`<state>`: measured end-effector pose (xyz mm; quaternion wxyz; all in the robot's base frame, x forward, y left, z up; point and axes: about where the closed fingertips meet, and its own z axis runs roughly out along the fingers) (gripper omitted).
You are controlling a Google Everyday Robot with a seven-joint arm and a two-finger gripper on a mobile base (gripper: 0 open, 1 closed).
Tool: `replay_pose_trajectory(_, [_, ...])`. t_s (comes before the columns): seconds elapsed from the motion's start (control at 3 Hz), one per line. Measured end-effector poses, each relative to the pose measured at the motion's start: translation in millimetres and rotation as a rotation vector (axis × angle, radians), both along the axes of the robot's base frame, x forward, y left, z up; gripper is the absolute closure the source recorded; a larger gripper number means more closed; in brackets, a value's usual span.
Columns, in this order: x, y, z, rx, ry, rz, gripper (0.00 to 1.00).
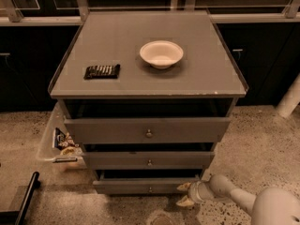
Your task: Close bottom drawer
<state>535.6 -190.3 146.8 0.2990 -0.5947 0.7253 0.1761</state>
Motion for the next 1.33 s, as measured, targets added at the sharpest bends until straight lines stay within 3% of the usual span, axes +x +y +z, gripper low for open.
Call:
replay_pose_trajectory(0.67, [0, 0, 0, 0.000, 0.000, 0.000, 0.00])
replay_pose_trajectory(1.0, [0, 0, 0, 0.000, 0.000, 0.000, 0.00])
replay_pose_trajectory(1.33, [-20, 3, 8, -0.005, -0.012, 0.033, 0.00])
